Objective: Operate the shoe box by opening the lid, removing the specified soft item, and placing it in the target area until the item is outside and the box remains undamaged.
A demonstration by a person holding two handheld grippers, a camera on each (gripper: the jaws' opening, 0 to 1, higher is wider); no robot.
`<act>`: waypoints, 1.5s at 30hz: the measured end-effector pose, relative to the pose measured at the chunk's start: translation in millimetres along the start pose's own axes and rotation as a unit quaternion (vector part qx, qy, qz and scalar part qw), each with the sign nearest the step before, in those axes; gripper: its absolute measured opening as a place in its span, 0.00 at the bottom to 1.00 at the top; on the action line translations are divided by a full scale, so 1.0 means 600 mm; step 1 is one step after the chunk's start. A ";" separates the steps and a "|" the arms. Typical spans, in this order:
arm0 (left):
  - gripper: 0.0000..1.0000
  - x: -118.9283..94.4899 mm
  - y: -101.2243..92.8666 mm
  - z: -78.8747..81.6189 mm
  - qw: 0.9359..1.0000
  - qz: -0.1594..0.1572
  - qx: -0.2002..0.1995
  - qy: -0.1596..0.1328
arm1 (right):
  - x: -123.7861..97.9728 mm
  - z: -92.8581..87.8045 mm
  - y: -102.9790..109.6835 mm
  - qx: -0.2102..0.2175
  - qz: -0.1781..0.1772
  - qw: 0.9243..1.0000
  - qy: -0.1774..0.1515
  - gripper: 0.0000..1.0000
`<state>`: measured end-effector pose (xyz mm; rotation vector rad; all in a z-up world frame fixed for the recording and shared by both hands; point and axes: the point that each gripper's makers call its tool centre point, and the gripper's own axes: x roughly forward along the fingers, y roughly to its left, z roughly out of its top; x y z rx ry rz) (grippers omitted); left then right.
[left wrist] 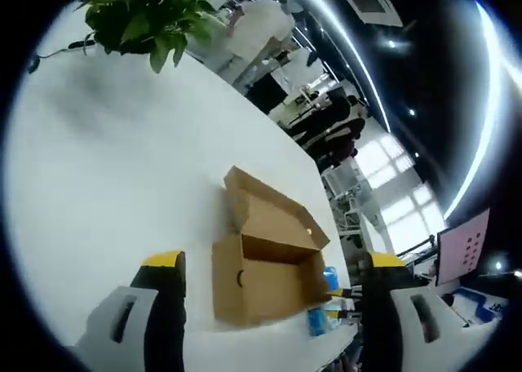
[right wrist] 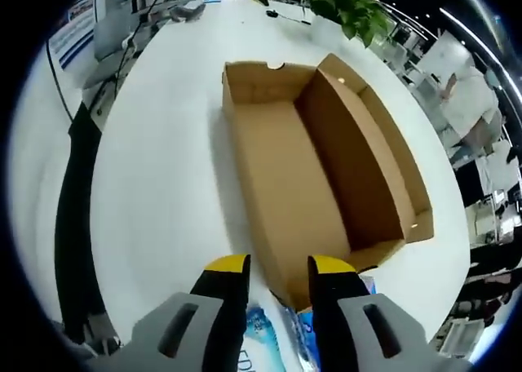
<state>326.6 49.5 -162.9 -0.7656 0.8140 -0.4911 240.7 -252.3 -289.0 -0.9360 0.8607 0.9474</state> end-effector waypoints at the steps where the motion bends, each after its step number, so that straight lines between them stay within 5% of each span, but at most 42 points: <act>1: 0.89 0.005 0.001 -0.003 1.000 -0.001 -0.003 0.005 | 0.002 -0.002 0.001 -0.002 0.002 1.000 0.003 0.26; 5: 0.87 0.029 0.010 -0.038 0.998 -0.002 -0.017 0.064 | 0.006 -0.008 0.004 -0.021 0.008 1.000 0.016 0.22; 8: 0.88 0.046 0.016 -0.044 0.997 -0.003 -0.027 0.076 | 0.001 0.004 0.003 -0.037 0.007 0.999 0.012 0.22; 11: 0.87 0.059 0.017 -0.026 0.996 -0.012 -0.061 0.064 | 0.003 0.005 0.005 -0.044 0.014 0.999 0.014 0.22; 15: 0.68 0.071 0.001 -0.016 0.991 -0.037 -0.094 0.088 | 0.013 -0.007 -0.002 -0.056 0.021 0.998 0.030 0.21; 18: 0.80 0.092 0.001 -0.006 0.990 -0.022 -0.070 0.118 | 0.017 -0.009 -0.003 -0.065 0.033 0.997 0.036 0.20; 24: 0.80 0.126 0.007 0.055 0.992 -0.001 -0.060 0.112 | 0.022 -0.006 0.001 -0.087 0.054 0.994 0.044 0.12; 28: 0.81 0.154 0.000 0.063 0.987 0.008 -0.015 0.158 | 0.030 -0.007 0.005 -0.072 0.064 0.994 0.042 0.11; 36: 0.82 0.202 0.009 0.076 0.981 -0.003 -0.073 0.179 | 0.034 -0.004 -0.001 -0.081 0.070 0.993 0.043 0.09; 40: 0.82 0.226 0.007 0.094 0.980 -0.024 -0.117 0.160 | 0.035 -0.010 0.006 -0.083 0.087 0.992 0.041 0.02; 45: 0.81 0.253 0.035 0.079 0.976 -0.012 -0.133 0.170 | 0.036 -0.011 0.017 -0.091 0.100 0.990 0.039 0.01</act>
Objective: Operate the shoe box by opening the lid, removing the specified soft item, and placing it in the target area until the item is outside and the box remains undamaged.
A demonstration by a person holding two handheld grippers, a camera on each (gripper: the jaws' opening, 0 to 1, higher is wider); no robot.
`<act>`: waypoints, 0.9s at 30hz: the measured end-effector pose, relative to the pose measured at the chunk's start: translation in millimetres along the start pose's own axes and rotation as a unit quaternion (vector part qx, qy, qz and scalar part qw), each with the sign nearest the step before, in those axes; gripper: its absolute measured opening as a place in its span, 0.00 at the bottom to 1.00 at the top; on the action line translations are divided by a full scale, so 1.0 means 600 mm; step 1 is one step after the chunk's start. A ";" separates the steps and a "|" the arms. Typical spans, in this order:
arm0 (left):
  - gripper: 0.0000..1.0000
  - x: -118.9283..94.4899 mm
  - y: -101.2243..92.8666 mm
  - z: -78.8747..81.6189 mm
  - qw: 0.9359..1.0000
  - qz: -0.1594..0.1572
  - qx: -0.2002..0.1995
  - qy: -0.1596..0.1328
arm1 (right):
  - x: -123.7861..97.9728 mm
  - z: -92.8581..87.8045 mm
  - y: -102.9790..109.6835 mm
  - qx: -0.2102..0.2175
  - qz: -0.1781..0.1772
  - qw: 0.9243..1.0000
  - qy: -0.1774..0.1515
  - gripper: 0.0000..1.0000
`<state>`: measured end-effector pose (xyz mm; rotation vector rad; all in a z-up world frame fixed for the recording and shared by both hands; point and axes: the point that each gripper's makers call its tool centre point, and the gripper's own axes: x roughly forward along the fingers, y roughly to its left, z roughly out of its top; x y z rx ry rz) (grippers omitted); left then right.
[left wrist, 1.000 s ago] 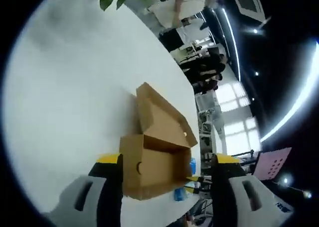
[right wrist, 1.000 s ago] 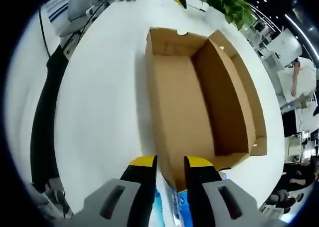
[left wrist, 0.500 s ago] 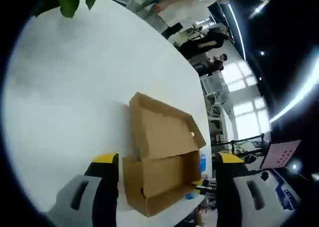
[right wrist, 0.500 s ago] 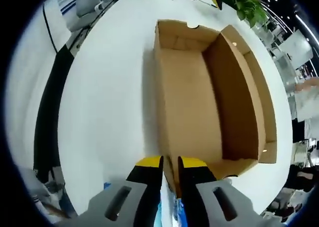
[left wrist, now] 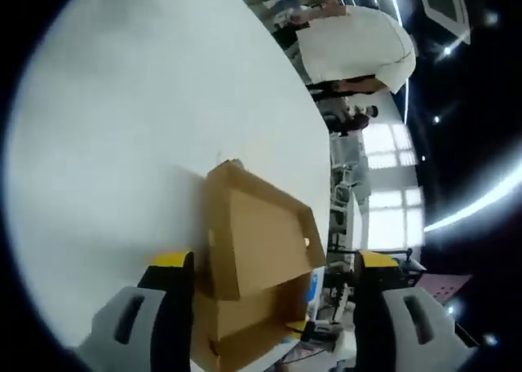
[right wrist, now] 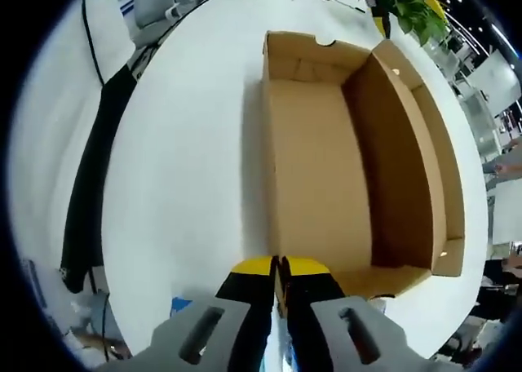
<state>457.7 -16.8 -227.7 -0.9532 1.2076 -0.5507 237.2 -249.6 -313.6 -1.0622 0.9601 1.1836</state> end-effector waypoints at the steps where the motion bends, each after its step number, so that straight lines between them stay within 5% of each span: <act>1: 0.81 0.004 0.002 0.000 1.000 -0.003 -0.005 -0.001 | 0.000 0.001 0.000 0.008 0.001 1.000 0.000 0.01; 5: 0.82 0.022 -0.013 0.014 0.997 -0.060 -0.034 -0.017 | -0.002 0.001 -0.003 0.006 0.002 1.000 -0.005 0.01; 15: 0.78 0.056 0.032 0.018 0.997 -0.043 -0.057 -0.002 | 0.001 0.002 0.000 -0.024 -0.009 1.000 -0.007 0.01; 27: 0.66 0.071 0.053 0.008 0.992 -0.074 -0.098 0.013 | 0.002 0.002 -0.003 -0.021 -0.019 1.000 -0.003 0.01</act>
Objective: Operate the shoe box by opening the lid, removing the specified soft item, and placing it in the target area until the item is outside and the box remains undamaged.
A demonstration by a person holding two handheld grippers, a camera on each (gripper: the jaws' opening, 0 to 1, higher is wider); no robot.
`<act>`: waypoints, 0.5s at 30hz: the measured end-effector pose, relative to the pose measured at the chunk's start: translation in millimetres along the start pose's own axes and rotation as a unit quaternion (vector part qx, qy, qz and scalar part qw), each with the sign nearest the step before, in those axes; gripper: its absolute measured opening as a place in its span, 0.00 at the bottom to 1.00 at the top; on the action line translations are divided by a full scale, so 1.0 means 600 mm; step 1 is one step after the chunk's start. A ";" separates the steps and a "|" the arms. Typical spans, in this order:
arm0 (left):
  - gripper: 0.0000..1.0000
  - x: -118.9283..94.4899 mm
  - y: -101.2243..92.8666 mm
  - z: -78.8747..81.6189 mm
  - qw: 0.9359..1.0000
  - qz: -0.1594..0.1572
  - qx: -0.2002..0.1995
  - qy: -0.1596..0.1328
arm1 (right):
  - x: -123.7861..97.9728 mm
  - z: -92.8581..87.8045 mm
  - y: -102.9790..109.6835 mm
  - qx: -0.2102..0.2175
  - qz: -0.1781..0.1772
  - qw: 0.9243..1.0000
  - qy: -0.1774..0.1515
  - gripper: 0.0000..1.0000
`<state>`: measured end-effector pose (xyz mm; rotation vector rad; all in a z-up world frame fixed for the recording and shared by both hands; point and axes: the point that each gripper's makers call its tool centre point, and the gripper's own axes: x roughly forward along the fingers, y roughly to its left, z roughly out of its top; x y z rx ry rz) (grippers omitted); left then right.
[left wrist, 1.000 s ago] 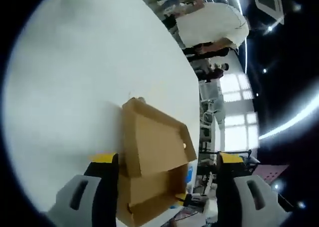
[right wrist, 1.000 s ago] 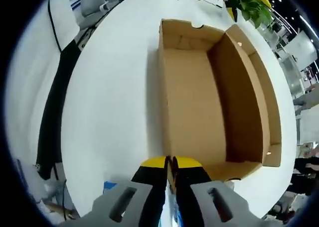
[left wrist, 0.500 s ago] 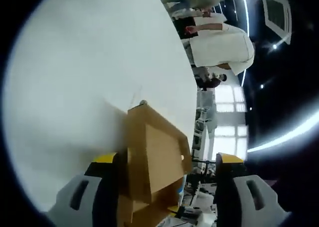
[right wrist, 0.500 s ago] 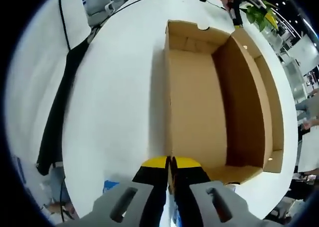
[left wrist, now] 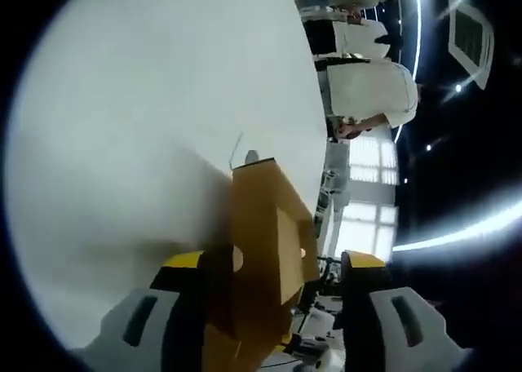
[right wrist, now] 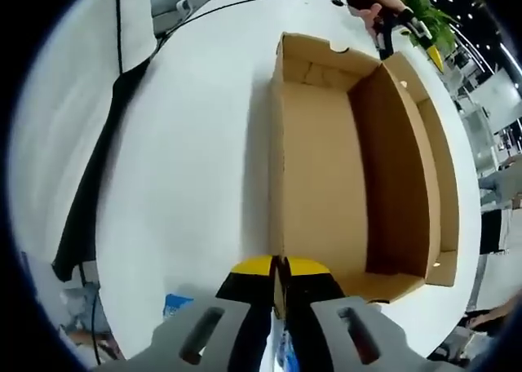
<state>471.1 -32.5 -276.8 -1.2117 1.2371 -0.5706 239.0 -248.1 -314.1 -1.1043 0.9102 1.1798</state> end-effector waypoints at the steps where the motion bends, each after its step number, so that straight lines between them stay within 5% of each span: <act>1: 0.66 0.001 0.001 0.000 1.000 -0.005 -0.011 0.000 | 0.000 0.000 0.000 0.002 -0.001 1.000 0.000 0.01; 5: 0.65 0.005 -0.001 -0.011 0.996 -0.058 -0.072 0.009 | 0.001 0.000 0.002 -0.006 -0.009 1.000 0.000 0.01; 15: 0.60 0.019 0.011 -0.002 0.997 -0.048 -0.058 0.005 | 0.000 -0.001 0.001 -0.018 -0.012 1.000 0.003 0.02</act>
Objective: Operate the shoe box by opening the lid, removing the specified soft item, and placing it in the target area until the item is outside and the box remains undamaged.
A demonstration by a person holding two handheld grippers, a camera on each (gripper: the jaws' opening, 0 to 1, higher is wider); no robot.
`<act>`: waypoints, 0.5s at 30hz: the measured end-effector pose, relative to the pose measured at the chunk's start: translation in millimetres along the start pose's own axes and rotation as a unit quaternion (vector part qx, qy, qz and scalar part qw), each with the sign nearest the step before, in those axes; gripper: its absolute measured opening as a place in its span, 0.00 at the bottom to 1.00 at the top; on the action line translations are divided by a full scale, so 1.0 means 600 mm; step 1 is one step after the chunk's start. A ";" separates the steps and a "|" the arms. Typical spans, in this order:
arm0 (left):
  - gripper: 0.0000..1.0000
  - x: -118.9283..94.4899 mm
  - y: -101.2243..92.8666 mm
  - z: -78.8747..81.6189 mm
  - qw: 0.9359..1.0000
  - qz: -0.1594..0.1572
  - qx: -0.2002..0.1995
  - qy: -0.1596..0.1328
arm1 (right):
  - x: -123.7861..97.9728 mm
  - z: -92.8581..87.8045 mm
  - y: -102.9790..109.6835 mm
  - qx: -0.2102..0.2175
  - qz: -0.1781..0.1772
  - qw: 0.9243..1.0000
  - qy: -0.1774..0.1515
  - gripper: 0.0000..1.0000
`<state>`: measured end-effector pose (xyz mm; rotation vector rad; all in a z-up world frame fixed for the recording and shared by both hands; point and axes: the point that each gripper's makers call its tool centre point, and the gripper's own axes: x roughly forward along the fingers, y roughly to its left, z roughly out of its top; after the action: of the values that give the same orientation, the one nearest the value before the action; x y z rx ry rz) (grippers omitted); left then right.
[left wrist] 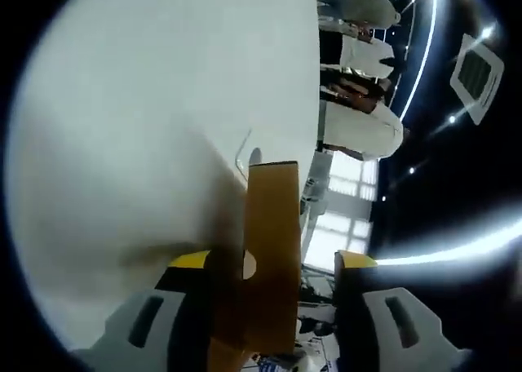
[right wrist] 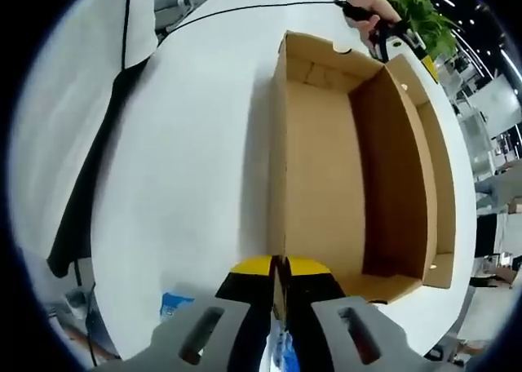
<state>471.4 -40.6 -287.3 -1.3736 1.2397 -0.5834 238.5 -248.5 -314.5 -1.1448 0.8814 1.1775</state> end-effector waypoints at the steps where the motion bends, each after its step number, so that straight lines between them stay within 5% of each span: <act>1: 0.59 0.001 0.003 0.001 1.000 0.001 -0.003 -0.002 | 0.000 0.000 -0.001 0.001 0.000 1.000 -0.001 0.02; 15: 0.45 0.020 -0.006 0.010 0.999 -0.036 -0.018 -0.012 | 0.000 -0.002 -0.002 0.008 0.000 1.000 -0.006 0.02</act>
<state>481.9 -49.7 -289.3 -1.4563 1.1901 -0.5951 239.8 -249.6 -314.8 -1.1245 0.8797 1.1744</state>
